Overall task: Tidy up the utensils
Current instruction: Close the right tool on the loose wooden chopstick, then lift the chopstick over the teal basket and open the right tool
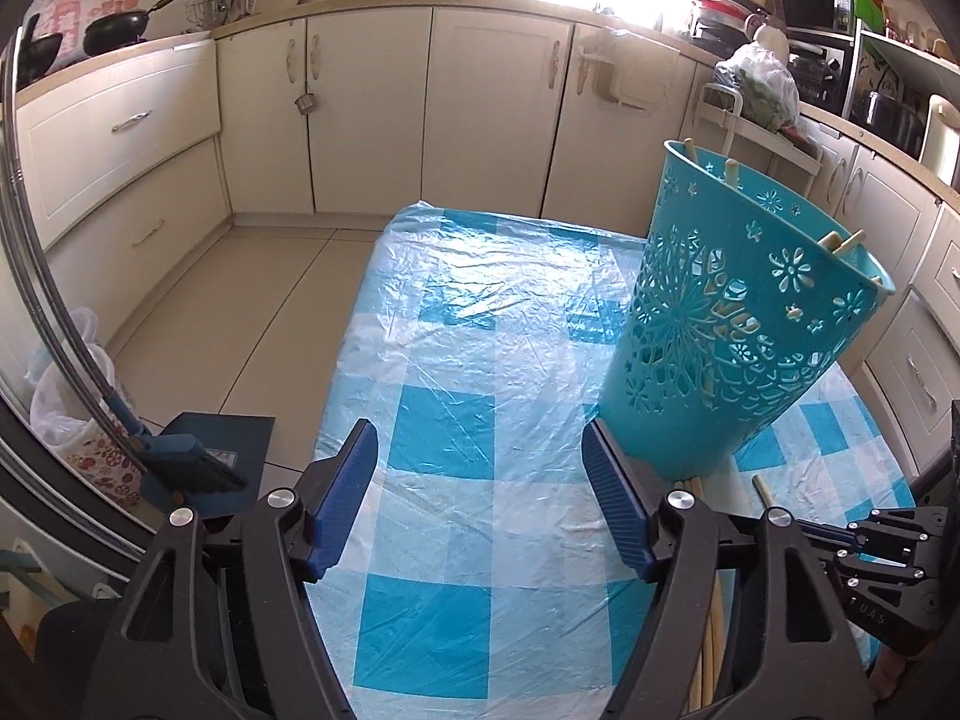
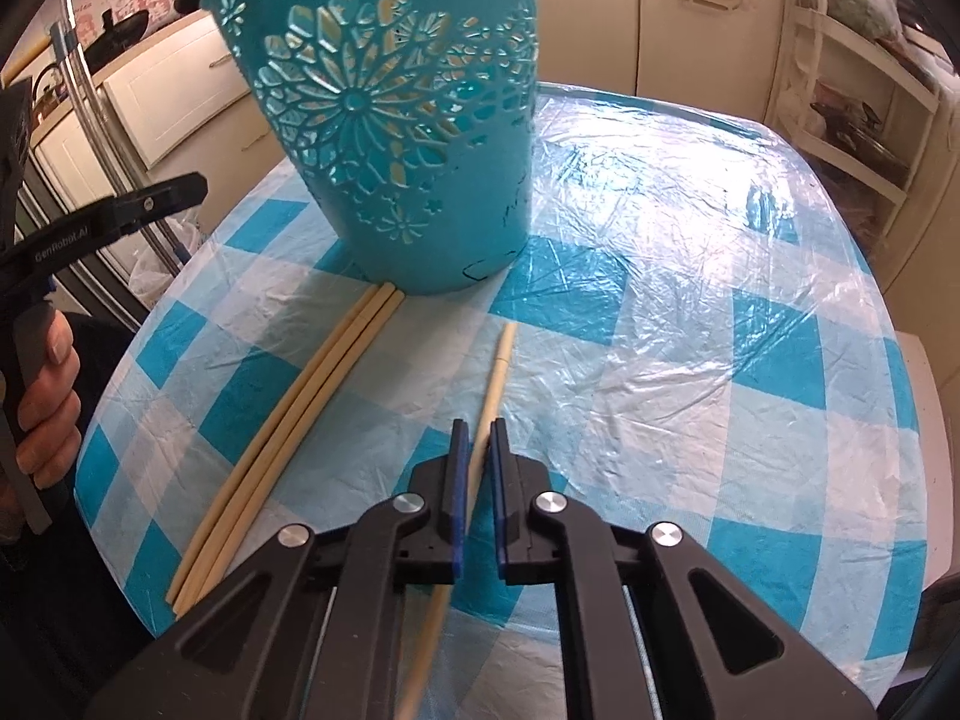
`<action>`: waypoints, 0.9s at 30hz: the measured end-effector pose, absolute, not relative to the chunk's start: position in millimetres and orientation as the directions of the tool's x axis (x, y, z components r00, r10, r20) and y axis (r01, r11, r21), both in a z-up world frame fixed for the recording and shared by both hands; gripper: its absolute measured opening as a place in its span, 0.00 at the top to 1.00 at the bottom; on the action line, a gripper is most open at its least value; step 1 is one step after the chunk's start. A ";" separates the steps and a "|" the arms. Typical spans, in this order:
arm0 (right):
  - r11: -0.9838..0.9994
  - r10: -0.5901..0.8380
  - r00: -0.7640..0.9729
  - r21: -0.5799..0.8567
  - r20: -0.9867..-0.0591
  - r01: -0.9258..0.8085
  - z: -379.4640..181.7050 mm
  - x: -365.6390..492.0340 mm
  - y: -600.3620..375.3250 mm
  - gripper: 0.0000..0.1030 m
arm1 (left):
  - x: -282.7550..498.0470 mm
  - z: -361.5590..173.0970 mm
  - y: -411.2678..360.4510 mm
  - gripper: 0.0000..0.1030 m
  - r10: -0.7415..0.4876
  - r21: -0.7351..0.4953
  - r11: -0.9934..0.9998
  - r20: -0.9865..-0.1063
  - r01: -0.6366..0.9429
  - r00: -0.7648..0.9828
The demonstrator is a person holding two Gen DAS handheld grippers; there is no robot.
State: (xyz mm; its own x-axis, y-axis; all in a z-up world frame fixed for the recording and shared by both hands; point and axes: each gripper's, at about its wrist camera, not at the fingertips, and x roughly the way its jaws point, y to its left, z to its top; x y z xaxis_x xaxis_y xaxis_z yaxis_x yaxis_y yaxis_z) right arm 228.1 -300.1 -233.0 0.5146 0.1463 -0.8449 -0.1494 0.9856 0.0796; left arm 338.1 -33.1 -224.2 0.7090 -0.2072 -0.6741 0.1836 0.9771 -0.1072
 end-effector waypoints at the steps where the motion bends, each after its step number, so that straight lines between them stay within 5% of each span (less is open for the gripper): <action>1: 0.985 0.155 0.513 0.093 -0.844 -0.144 -232.8 227.2 -301.4 0.94 | 338.3 -225.1 -32.9 0.34 -0.206 -0.107 0.977 -0.677 0.183 0.707; 17: 0.917 0.379 0.673 0.354 -0.636 -0.182 -151.3 186.3 -311.6 0.94 | 340.1 -231.0 -25.1 0.29 -0.197 -0.125 0.980 -0.692 0.154 0.695; 27: 0.894 0.433 0.775 0.329 -0.459 -0.305 -60.6 198.2 -291.0 0.95 | 339.5 -230.5 -26.8 0.29 -0.198 -0.123 0.980 -0.692 0.156 0.695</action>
State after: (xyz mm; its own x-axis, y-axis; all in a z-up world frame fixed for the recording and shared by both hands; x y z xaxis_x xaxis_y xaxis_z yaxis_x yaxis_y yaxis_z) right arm 198.2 -291.0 -60.6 0.7755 0.4334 -0.4591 -0.3050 0.8938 0.3287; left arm 339.5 -26.8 -230.5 0.6946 -0.1980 -0.6916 0.1565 0.9799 -0.1234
